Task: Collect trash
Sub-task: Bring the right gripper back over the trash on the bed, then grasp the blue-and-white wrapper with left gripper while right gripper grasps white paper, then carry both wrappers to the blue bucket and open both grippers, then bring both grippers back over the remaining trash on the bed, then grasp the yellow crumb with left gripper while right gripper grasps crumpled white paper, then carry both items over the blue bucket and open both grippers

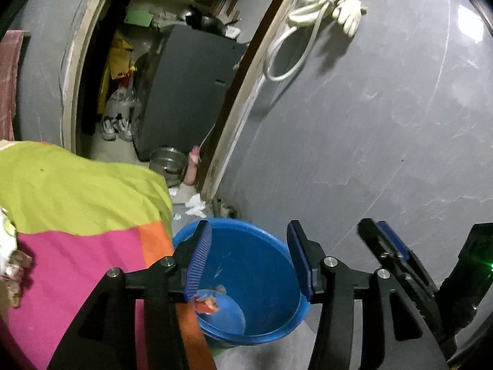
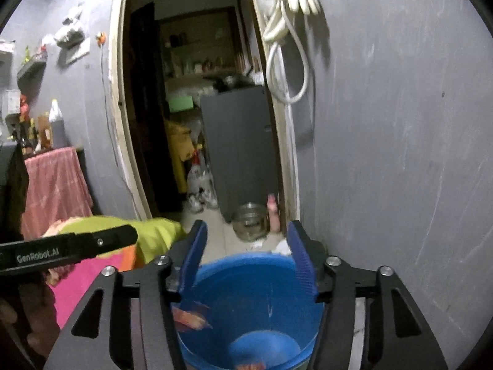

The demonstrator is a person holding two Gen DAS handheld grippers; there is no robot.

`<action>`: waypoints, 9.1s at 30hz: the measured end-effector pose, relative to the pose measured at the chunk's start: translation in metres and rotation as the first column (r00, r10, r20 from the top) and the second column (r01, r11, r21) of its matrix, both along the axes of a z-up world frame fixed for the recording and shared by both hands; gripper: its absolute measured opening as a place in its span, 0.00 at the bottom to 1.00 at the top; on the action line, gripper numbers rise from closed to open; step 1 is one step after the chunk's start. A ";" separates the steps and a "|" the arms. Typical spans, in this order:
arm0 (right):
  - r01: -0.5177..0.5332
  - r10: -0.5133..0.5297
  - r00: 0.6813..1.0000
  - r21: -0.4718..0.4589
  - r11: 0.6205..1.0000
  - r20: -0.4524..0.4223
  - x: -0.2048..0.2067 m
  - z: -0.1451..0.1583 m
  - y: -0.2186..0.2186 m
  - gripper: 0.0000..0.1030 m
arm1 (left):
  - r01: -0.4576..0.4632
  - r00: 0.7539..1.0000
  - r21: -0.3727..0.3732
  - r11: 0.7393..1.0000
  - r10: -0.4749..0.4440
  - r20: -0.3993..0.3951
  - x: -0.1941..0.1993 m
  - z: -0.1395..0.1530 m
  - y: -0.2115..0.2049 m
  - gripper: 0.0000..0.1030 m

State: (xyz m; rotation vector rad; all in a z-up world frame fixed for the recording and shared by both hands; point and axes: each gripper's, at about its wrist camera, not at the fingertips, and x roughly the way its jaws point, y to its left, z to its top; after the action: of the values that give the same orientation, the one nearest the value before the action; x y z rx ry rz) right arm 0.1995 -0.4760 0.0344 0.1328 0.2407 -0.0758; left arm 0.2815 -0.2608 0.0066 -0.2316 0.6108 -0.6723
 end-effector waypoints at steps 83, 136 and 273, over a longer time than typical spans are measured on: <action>-0.675 0.622 0.624 0.075 0.734 -0.473 0.051 -0.074 0.314 0.09 | -0.374 0.893 0.098 0.922 0.387 -0.231 -0.066 -0.055 0.310 0.29; -0.039 0.037 0.998 -0.060 0.997 -0.048 0.011 -0.024 0.001 0.11 | -0.126 0.980 0.085 0.988 0.111 0.167 -0.026 -0.020 -0.027 0.09; -0.612 0.585 0.759 -0.009 0.791 -0.285 0.074 -0.044 0.272 0.10 | -0.267 0.956 0.373 0.889 0.292 -0.012 -0.040 -0.061 0.246 0.15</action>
State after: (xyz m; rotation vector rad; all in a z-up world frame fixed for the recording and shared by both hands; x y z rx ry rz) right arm 0.2738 -0.2037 -0.0101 -0.0651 0.5440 0.5453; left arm 0.2417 -0.0153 -0.0542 0.0103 0.7402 -0.2614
